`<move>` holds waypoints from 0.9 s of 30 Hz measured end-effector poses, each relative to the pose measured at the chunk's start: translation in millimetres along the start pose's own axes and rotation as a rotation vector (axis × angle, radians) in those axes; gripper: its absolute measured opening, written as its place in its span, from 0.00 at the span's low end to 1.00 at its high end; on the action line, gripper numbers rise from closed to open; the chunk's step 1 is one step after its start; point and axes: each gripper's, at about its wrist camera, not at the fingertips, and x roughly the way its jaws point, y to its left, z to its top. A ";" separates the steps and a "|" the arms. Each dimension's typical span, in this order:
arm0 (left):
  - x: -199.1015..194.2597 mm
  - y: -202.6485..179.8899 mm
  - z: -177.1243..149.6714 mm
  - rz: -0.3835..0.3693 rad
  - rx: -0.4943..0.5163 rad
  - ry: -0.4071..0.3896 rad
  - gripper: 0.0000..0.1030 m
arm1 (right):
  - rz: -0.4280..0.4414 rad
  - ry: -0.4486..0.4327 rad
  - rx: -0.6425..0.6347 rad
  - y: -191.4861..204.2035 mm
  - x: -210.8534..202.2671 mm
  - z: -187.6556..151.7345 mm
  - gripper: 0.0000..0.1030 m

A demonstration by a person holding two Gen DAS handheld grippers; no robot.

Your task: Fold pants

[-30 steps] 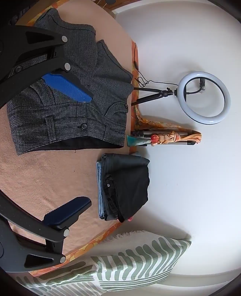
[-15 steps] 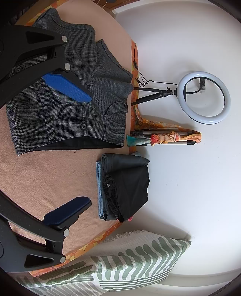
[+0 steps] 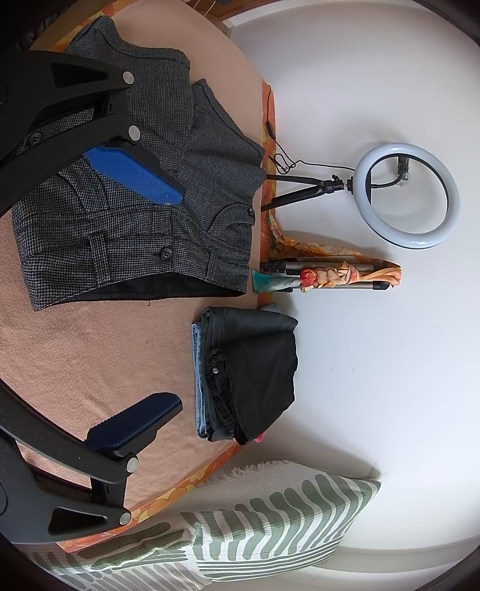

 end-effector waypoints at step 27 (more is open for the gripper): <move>-2.9 -0.7 -1.2 -0.001 -0.004 -0.009 1.00 | 0.001 -0.002 0.005 0.5 0.7 2.3 1.00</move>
